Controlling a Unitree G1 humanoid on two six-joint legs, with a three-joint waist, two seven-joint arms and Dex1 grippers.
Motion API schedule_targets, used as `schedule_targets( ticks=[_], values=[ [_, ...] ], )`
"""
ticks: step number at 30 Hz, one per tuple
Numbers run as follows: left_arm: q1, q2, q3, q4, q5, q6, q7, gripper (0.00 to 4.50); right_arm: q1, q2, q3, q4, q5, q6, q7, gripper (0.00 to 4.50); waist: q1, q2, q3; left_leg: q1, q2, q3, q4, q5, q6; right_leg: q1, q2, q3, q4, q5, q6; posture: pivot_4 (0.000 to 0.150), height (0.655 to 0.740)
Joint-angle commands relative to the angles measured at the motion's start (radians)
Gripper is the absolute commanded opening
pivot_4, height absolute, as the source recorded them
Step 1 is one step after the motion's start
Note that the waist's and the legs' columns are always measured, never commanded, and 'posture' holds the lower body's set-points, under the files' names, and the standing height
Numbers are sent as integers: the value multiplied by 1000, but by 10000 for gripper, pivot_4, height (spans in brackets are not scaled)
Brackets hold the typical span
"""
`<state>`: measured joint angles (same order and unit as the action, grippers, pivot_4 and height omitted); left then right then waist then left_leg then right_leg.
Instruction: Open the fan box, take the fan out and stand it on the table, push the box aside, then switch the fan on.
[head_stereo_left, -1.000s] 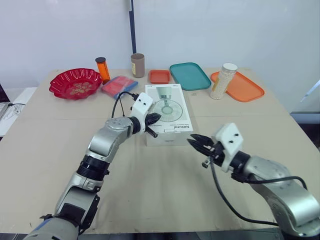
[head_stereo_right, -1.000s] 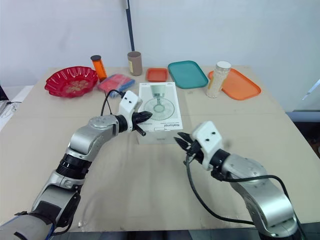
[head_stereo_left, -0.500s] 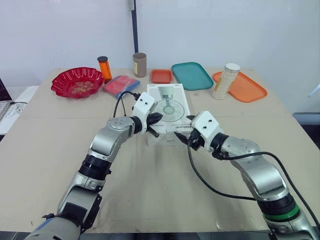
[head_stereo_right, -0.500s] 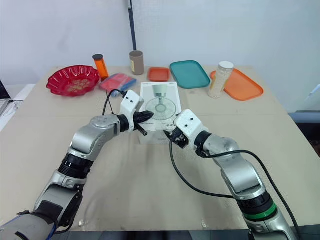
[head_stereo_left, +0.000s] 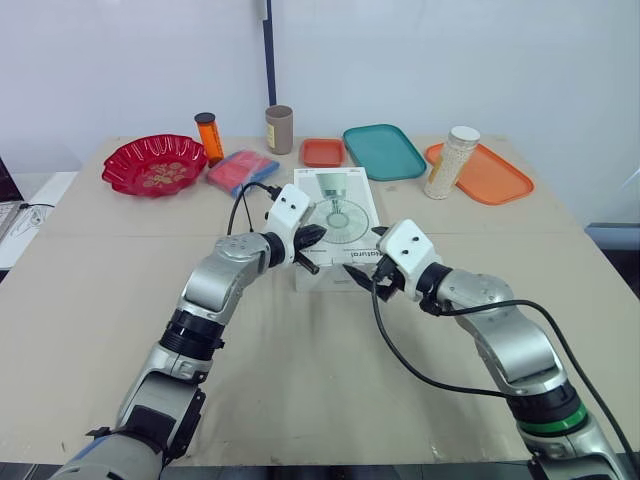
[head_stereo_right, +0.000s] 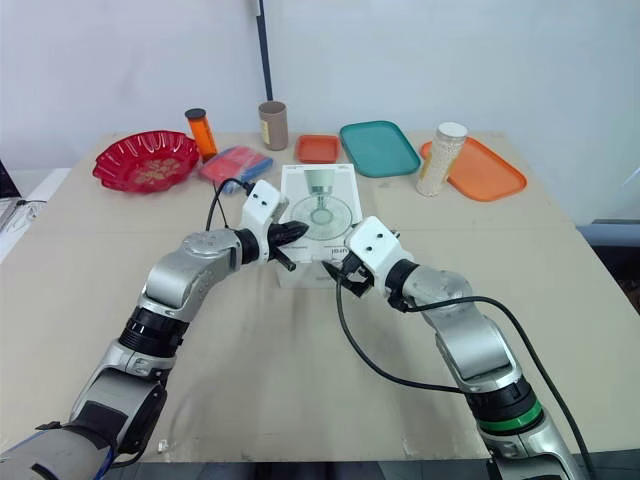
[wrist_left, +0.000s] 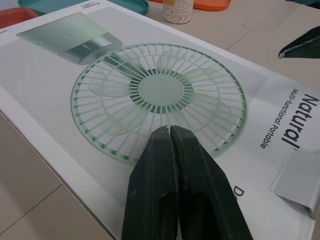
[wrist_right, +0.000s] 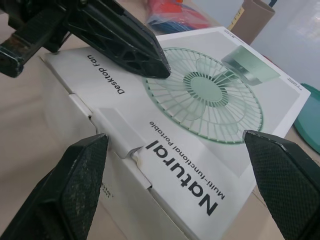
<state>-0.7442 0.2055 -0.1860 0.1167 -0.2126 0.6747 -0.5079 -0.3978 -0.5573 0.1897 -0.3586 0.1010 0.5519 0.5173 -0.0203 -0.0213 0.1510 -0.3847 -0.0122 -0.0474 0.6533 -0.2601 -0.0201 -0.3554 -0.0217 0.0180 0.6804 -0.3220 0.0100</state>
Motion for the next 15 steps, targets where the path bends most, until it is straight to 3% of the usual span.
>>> schedule_targets(
  ticks=[1,15],
  values=[
    [-4,-1,11,-9,7,1,3,1132,-23,9,-19,-2,-18,-23,-6,44170,0,0,0,0,0,0,0,0,0,0,0,0,0,0,0,1500,7382],
    [7,-18,3,-22,12,-4,0,1132,-72,22,-62,-13,19,34,19,44170,0,0,0,0,0,0,0,0,0,0,0,0,0,0,0,1500,7382]
  ],
)
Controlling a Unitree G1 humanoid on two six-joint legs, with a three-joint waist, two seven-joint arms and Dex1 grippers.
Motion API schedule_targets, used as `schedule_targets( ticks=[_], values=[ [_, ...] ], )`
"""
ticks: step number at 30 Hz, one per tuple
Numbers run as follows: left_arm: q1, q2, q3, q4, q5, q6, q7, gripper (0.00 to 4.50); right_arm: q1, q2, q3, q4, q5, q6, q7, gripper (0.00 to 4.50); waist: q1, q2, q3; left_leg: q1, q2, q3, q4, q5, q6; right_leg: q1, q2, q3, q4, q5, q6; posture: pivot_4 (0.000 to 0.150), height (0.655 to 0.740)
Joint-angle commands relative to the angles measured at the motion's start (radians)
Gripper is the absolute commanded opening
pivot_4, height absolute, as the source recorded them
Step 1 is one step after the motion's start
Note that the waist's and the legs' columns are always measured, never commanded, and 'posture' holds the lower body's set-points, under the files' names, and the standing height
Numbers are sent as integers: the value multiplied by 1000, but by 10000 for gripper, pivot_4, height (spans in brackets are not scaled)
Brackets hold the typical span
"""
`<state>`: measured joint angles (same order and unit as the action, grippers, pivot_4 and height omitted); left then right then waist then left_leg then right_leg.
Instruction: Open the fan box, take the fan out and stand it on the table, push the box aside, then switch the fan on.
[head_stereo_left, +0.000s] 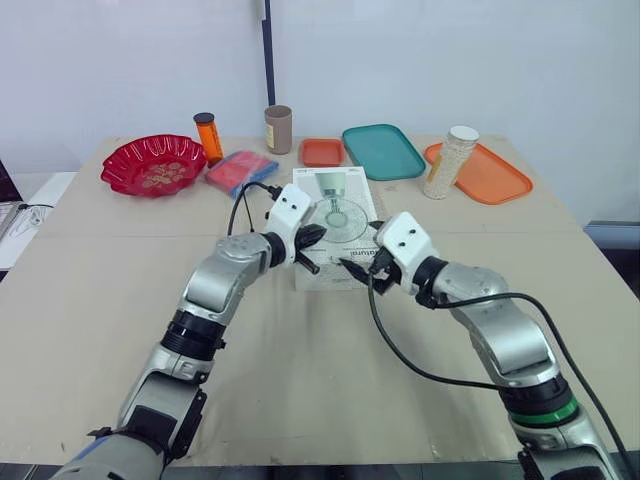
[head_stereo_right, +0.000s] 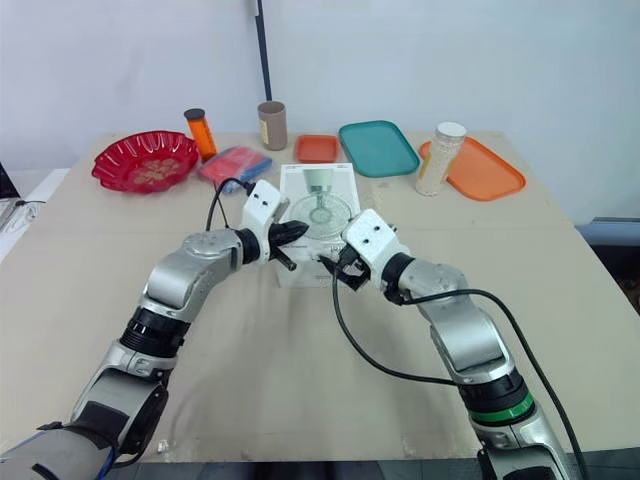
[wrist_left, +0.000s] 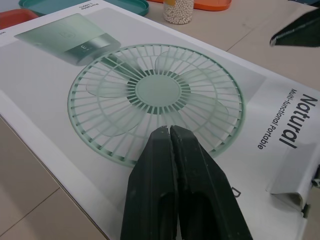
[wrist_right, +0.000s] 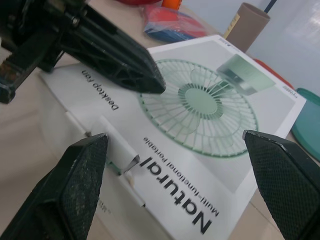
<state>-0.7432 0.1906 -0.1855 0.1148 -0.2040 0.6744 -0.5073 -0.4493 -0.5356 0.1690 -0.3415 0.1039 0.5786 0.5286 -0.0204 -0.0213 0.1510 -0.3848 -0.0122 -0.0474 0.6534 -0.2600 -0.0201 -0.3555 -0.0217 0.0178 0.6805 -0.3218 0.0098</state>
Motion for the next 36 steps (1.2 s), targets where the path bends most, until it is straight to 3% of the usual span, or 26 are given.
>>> schedule_targets(
  ticks=[1,14,18,26,31,36],
  values=[
    [7,-4,2,-20,5,-5,-1,1132,-21,1,-45,-33,22,13,11,44170,0,0,0,0,0,0,0,0,0,0,0,0,0,0,0,1500,7382],
    [13,-10,4,-27,10,-4,-5,1132,-73,32,-43,83,-39,-23,-31,44170,0,0,0,0,0,0,0,0,0,0,0,0,0,0,0,1500,7382],
    [14,-9,4,-32,11,1,-4,1132,-82,35,-99,41,33,32,3,44170,0,0,0,0,0,0,0,0,0,0,0,0,0,0,0,1500,7382],
    [7,-9,21,-29,2,22,3,1132,82,-88,-240,-179,208,127,139,44170,1,0,0,-2,-1,-1,0,0,1,-1,-1,0,0,0,0,1500,7382],
    [7,-3,23,-37,0,33,-1,1132,222,-184,-273,-251,244,98,215,44170,0,0,0,-2,-1,-1,0,0,1,-1,0,0,0,0,0,1500,7382],
    [3,-3,32,-42,-5,51,2,1132,268,-201,-248,-258,235,64,221,44170,-2,0,0,-1,-1,0,0,0,1,-1,0,1,0,0,0,1500,7382]
  ],
)
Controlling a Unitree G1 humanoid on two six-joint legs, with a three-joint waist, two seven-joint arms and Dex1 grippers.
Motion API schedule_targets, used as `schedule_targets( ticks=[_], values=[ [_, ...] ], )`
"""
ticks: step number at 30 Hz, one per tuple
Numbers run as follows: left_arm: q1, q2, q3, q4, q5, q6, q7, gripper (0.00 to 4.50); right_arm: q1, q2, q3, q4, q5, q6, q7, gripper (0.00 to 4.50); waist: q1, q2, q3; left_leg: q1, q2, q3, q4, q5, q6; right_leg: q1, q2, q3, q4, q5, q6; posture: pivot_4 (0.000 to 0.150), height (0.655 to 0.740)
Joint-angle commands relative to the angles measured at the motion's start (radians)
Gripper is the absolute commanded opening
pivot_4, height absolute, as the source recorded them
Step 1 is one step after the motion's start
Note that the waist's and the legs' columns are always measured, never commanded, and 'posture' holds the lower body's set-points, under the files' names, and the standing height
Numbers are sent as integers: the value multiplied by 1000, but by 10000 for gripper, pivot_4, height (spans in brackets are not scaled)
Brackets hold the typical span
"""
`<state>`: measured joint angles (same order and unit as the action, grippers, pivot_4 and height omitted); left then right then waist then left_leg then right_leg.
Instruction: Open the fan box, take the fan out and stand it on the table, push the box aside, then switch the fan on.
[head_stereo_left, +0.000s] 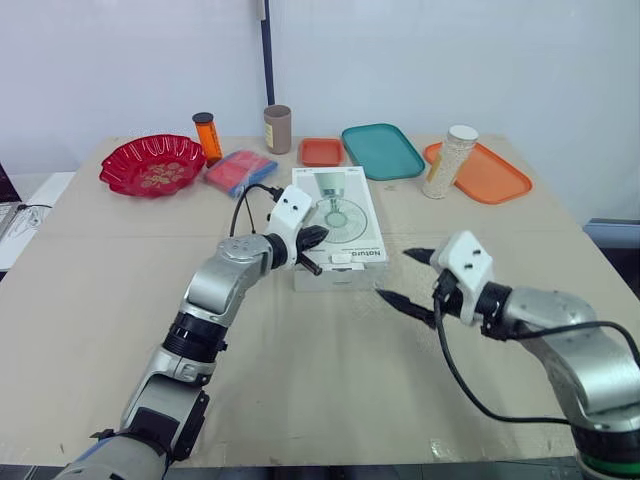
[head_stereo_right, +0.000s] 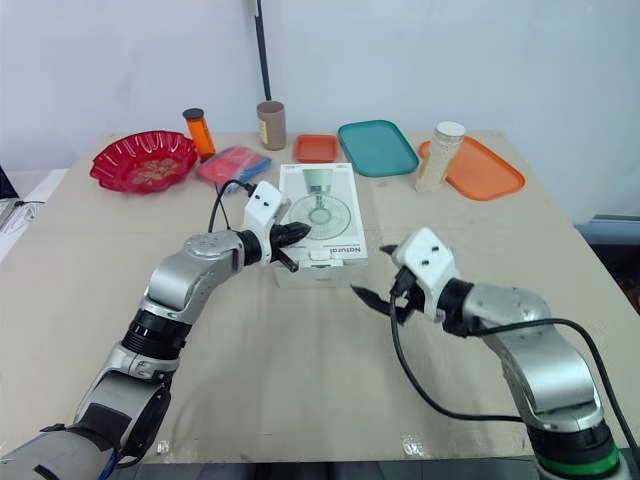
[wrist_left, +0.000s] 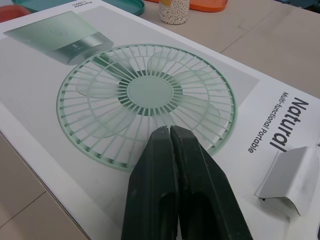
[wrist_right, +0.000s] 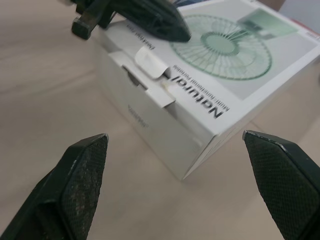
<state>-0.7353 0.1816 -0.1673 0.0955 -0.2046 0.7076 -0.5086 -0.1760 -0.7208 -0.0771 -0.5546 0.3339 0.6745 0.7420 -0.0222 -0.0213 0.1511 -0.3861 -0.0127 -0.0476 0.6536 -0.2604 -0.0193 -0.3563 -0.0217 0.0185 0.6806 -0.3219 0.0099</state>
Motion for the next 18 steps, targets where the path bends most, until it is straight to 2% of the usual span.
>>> schedule_targets(
  ticks=[1,18],
  values=[
    [-4,7,15,-24,-5,20,3,1132,-2,-13,10,-42,-2,-41,6,44170,0,0,0,0,0,0,0,0,0,0,0,0,0,0,0,1500,7382],
    [2,5,25,-41,-4,44,13,1132,-25,20,153,77,-70,-153,11,44170,1,0,0,0,0,0,0,0,-1,0,0,0,0,0,0,1500,7382]
  ],
)
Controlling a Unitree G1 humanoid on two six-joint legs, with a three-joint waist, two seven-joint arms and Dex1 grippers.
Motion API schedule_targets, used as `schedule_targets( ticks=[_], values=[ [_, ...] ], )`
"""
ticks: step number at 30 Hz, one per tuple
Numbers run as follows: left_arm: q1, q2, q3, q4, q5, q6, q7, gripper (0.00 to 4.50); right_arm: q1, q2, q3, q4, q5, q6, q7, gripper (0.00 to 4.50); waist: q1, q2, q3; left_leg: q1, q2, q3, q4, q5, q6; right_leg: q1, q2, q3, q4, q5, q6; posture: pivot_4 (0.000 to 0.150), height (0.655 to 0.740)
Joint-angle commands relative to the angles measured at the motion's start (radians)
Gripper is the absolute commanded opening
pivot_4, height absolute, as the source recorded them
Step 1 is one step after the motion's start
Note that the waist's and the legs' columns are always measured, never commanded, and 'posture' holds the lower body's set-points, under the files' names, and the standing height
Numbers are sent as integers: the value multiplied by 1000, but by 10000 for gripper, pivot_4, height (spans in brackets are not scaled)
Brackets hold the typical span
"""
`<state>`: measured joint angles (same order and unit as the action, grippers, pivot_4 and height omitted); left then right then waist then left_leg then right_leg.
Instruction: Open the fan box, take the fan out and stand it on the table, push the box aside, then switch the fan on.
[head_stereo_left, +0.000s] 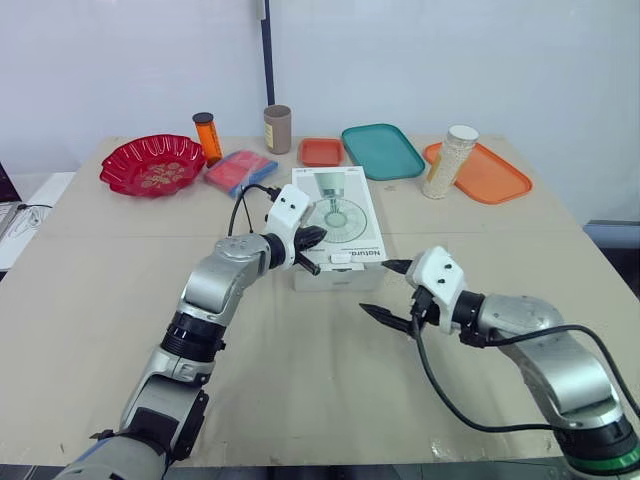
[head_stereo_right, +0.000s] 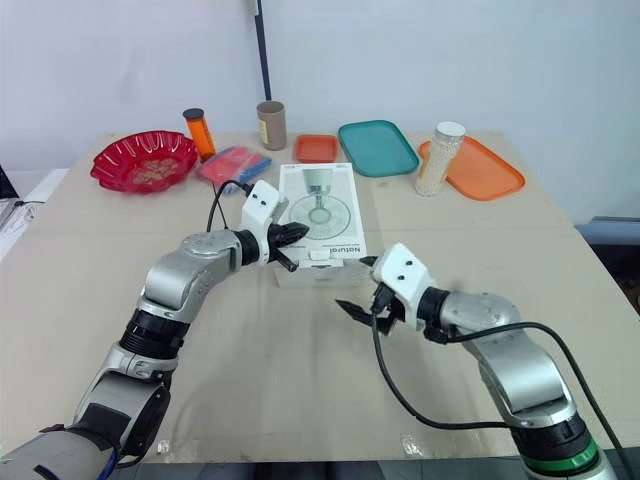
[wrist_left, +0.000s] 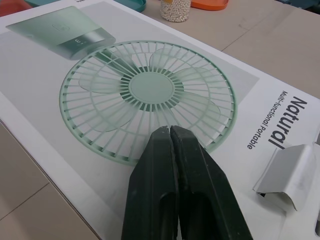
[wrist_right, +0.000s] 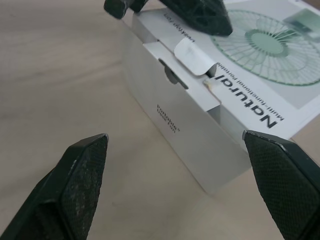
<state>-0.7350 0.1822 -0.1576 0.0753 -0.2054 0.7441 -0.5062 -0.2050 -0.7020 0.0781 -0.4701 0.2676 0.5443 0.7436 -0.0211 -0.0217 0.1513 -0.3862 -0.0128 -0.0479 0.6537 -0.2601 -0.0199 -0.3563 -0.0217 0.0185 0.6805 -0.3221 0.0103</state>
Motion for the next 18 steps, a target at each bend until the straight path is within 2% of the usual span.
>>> schedule_targets(
  ticks=[1,18],
  values=[
    [2,4,16,-21,-3,8,11,1132,8,0,1,-5,-4,-26,11,44170,0,0,0,0,0,0,0,0,0,0,0,0,0,0,0,1500,7382],
    [2,-1,19,-22,-13,17,27,1132,174,-117,27,-91,12,-6,140,44170,2,-1,0,0,0,0,0,0,0,0,0,0,0,0,0,1500,7382]
  ],
)
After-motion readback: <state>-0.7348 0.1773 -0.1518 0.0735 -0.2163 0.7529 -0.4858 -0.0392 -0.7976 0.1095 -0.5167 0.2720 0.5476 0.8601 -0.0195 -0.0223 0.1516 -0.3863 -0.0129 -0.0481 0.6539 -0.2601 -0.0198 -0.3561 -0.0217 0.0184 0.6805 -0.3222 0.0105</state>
